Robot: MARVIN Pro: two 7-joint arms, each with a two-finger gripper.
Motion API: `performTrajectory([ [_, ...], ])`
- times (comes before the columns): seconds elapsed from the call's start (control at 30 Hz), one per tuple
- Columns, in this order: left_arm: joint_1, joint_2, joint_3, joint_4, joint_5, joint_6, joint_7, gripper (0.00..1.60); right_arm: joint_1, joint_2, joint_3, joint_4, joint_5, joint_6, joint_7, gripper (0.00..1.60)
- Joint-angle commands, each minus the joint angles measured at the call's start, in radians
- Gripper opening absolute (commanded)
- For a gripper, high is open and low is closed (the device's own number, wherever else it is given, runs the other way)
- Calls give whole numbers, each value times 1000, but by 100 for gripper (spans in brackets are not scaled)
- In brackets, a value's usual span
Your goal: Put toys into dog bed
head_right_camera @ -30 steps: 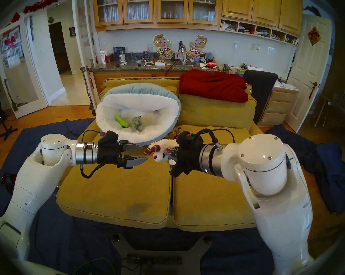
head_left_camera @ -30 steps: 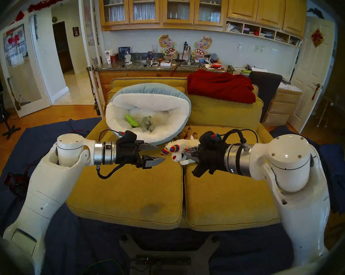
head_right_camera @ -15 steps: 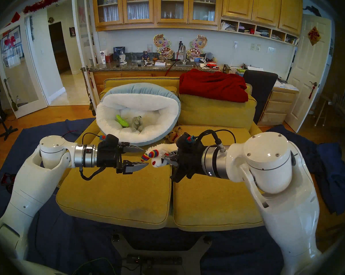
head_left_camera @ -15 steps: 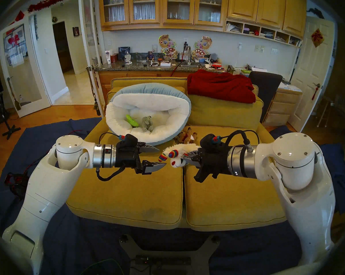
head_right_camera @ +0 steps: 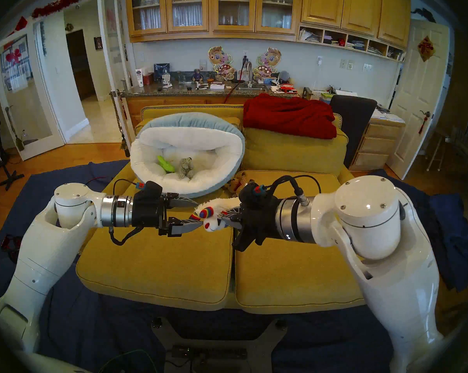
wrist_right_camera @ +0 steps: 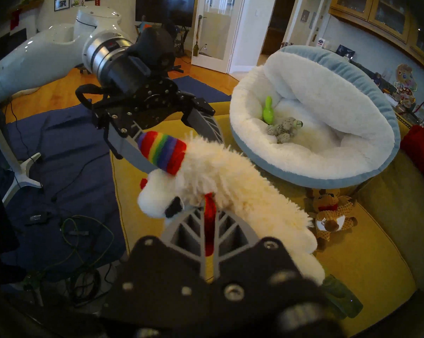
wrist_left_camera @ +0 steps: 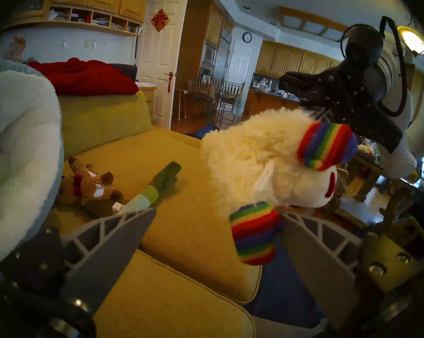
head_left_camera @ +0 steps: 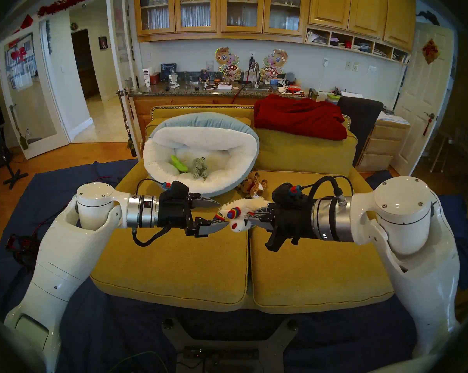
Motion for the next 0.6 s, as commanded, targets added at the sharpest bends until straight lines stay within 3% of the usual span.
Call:
performTrajectory([
  [0.0,-34,-4,-9,-13,-12,17,-5,107,25,27,4,-22,46,-7,60,0],
  [0.03,-35,-4,-9,-13,-12,19,-6,97,24,29,3,-22,51,-7,59,0],
  [0.07,-35,-5,-9,-13,-11,21,-6,75,24,32,3,-22,55,-8,58,0],
  [0.13,-36,-6,-9,-13,-11,24,-6,70,24,34,2,-22,60,-8,57,0],
  [0.2,-37,-8,-10,-12,-10,30,-7,28,23,43,-1,-22,72,-9,54,0],
  [0.23,-37,-8,-10,-12,-10,30,-7,28,23,43,-1,-22,72,-9,54,0],
  [0.3,-38,-10,-10,-11,-9,35,-10,0,20,52,-3,-22,83,-11,50,0],
  [0.57,-33,-11,-11,-14,-9,37,-23,0,15,68,-5,-22,105,-13,42,0],
])
